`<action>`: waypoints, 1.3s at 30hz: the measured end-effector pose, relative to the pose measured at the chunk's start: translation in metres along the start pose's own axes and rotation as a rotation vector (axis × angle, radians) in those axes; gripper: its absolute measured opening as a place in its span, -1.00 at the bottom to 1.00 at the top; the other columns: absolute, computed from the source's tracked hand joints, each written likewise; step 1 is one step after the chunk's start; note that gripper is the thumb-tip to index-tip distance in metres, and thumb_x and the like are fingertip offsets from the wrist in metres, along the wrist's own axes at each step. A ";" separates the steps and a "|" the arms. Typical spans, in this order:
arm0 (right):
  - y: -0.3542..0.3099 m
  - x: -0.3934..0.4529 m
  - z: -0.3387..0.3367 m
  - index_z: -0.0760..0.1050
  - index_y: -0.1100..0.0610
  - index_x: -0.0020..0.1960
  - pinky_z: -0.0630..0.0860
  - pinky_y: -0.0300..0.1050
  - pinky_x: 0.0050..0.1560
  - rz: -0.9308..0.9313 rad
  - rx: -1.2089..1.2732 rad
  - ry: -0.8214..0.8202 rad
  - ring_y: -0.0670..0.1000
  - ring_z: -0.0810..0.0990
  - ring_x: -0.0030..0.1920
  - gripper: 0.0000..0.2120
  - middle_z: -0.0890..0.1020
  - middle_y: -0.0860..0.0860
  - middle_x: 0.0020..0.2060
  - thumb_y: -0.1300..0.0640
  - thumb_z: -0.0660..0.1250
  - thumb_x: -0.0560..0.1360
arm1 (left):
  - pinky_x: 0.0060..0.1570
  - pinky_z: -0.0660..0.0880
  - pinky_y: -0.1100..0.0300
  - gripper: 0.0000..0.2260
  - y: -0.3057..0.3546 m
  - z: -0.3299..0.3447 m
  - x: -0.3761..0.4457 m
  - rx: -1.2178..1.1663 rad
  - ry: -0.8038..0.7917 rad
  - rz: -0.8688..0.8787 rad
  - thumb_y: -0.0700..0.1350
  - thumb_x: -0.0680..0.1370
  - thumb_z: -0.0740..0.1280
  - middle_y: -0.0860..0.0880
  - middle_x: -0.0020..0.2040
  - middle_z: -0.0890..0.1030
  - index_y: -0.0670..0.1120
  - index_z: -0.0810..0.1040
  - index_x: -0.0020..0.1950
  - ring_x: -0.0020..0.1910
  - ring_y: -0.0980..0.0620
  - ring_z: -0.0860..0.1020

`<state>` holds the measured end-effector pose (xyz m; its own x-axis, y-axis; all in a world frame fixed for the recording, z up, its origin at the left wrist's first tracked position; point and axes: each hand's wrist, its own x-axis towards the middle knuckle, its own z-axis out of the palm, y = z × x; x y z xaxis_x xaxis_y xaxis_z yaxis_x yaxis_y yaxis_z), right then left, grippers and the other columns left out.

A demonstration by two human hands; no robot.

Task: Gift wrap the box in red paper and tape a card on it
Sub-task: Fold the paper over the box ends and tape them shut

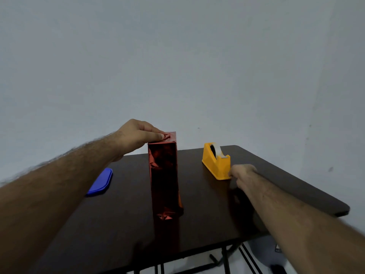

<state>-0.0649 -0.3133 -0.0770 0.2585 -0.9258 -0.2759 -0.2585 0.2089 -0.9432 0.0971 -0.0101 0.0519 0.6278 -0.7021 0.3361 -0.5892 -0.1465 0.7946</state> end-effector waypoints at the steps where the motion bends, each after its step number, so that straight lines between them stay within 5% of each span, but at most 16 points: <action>1: -0.004 -0.004 0.000 0.58 0.32 0.18 0.64 0.09 0.12 -0.053 0.066 -0.011 0.20 0.65 0.07 -0.64 0.63 0.14 0.04 0.34 0.59 0.43 | 0.10 0.53 0.08 -0.91 -0.001 -0.001 0.000 0.004 0.006 -0.001 -0.04 0.55 0.56 0.07 0.02 0.77 -0.02 0.82 0.01 0.17 -0.01 0.66; 4: -0.022 -0.025 0.002 0.62 0.18 0.11 0.61 0.12 0.18 -0.196 0.277 -0.145 0.10 0.66 0.02 -0.66 0.68 0.08 0.07 0.21 0.65 0.40 | 0.11 0.53 0.08 -0.90 -0.003 0.000 0.000 -0.001 0.014 -0.010 -0.03 0.54 0.57 0.06 0.03 0.77 -0.01 0.82 0.01 0.18 -0.02 0.66; 7: -0.046 -0.059 0.002 0.67 0.15 0.08 0.56 -0.11 -0.06 -0.363 0.314 -0.274 -0.10 0.59 -0.07 -0.81 0.68 -0.03 -0.02 0.17 0.59 0.50 | 0.05 0.53 0.10 -0.90 0.001 0.001 -0.003 -0.002 0.020 -0.017 -0.02 0.54 0.57 0.06 0.02 0.77 -0.01 0.81 0.01 0.17 0.02 0.66; 11: -0.078 -0.097 -0.003 0.71 0.10 0.09 0.52 -0.09 0.04 -0.611 0.258 -0.408 -0.05 0.63 0.11 -0.86 0.73 -0.03 0.06 0.11 0.54 0.56 | 0.03 0.56 0.13 -0.91 0.004 0.006 -0.007 -0.016 0.037 -0.026 -0.05 0.54 0.58 0.06 -0.01 0.78 -0.04 0.81 -0.01 0.10 0.03 0.68; 16: -0.111 -0.135 -0.002 0.73 0.04 -0.01 0.53 -0.10 -0.09 -0.789 0.189 -0.420 -0.04 0.60 -0.03 -0.96 0.75 -0.05 -0.09 0.09 0.51 0.58 | 0.01 0.52 0.22 -0.91 0.006 0.005 -0.011 -0.016 0.043 -0.019 -0.07 0.54 0.58 0.09 -0.02 0.78 -0.06 0.80 -0.01 0.08 0.11 0.69; 24: -0.127 -0.173 0.008 0.69 0.19 -0.05 0.40 -0.16 -0.19 -0.589 0.133 -0.424 -0.06 0.51 -0.16 -0.90 0.75 -0.03 -0.24 0.17 0.56 0.51 | -0.09 0.48 0.31 -0.92 0.018 0.009 -0.017 0.022 0.026 -0.035 -0.06 0.57 0.55 0.16 -0.02 0.74 0.00 0.81 0.02 0.03 0.22 0.64; 27: -0.125 -0.187 0.014 0.69 0.23 -0.05 0.37 -0.20 -0.17 -0.529 0.031 -0.417 -0.12 0.50 -0.28 -0.97 0.75 0.00 -0.25 0.28 0.52 0.52 | 0.04 0.54 0.17 -0.97 0.019 0.013 -0.017 0.053 0.048 -0.045 0.01 0.51 0.57 0.16 -0.02 0.74 0.09 0.81 -0.09 0.09 0.11 0.65; 32: -0.126 -0.196 0.027 0.67 0.30 0.04 0.20 -0.21 -0.38 -0.487 -0.072 -0.405 -0.21 0.35 -0.73 -0.90 0.74 0.07 -0.19 0.37 0.46 0.52 | 0.34 0.52 -0.17 -0.67 0.023 0.015 -0.018 0.173 0.095 -0.069 0.36 0.13 0.44 0.27 -0.06 0.74 0.32 0.77 -0.18 0.14 0.07 0.65; 36: -0.128 -0.197 0.040 0.67 0.30 -0.07 0.34 -0.14 -0.29 -0.486 -0.145 -0.381 -0.19 0.44 -0.68 -0.93 0.75 0.03 -0.30 0.40 0.47 0.47 | 0.34 0.51 -0.18 -0.73 0.024 0.013 -0.020 0.184 0.090 -0.084 0.32 0.18 0.46 0.26 -0.07 0.74 0.34 0.77 -0.17 0.16 0.05 0.64; 39: -0.129 -0.194 0.049 0.68 0.26 -0.17 0.48 -0.10 -0.05 -0.493 -0.212 -0.359 -0.11 0.67 -0.46 -0.90 0.75 0.01 -0.36 0.42 0.46 0.43 | 0.35 0.51 -0.18 -0.67 0.022 0.012 -0.022 0.189 0.089 -0.095 0.36 0.15 0.44 0.27 -0.05 0.75 0.34 0.77 -0.15 0.17 0.06 0.64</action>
<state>-0.0363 -0.1451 0.0891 0.6797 -0.7265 0.1014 -0.1985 -0.3152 -0.9280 0.0645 -0.0064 0.0565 0.7227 -0.6157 0.3142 -0.6048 -0.3431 0.7187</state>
